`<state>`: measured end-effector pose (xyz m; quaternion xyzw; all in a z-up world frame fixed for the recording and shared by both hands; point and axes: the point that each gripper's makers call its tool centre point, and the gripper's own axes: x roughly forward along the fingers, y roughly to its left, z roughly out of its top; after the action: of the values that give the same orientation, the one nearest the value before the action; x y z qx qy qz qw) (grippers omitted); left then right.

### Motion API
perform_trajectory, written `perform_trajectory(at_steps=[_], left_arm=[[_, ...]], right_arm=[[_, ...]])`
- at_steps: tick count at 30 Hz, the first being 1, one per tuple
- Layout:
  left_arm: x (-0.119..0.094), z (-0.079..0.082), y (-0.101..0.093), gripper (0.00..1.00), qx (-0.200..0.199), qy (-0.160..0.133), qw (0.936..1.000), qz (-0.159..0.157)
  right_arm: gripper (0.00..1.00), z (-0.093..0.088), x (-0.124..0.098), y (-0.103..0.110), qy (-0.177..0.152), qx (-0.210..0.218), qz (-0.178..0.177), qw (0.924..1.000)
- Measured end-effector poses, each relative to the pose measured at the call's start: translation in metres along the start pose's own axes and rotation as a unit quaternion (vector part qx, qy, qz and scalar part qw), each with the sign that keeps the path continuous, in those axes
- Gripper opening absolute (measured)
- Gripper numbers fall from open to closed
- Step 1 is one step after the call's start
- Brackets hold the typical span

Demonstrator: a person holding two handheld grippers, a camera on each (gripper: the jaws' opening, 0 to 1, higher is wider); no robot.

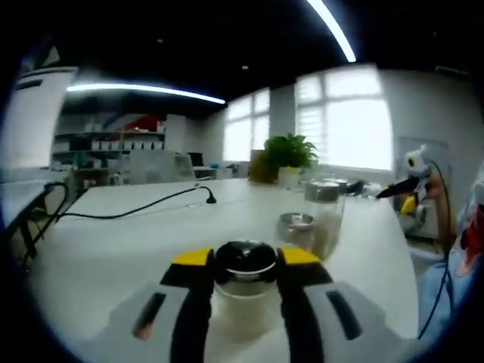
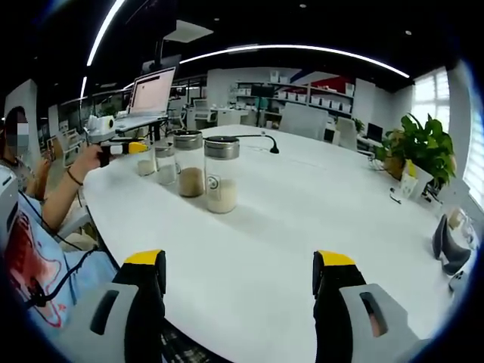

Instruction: Rotate the seasoning bottle until the label or dispensing opening points toward the visible target arrow and the bottle remains upright within the marked orientation range

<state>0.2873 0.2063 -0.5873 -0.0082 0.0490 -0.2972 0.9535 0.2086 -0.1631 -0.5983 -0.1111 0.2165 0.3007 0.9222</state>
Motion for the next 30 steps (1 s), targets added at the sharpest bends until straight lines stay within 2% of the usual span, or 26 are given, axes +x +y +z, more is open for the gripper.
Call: perform_trajectory(at_steps=[8, 16, 30], left_arm=[[0.001, 0.0, 0.002, 0.34, -0.006, 0.002, 0.9996, 0.029], [0.002, -0.001, 0.003, 0.34, -0.007, 0.008, 0.9963, 0.086], [0.005, 0.0, 0.006, 0.34, -0.006, 0.001, 0.9847, 0.174]], right_arm=[[0.82, -0.001, 0.0, -0.002, 0.0, 0.003, -0.003, 1.0], [0.82, 0.0, -0.006, -0.015, -0.016, 0.046, -0.02, 0.9986], [0.82, 0.0, -0.008, -0.014, -0.014, 0.042, -0.019, 0.9988]])
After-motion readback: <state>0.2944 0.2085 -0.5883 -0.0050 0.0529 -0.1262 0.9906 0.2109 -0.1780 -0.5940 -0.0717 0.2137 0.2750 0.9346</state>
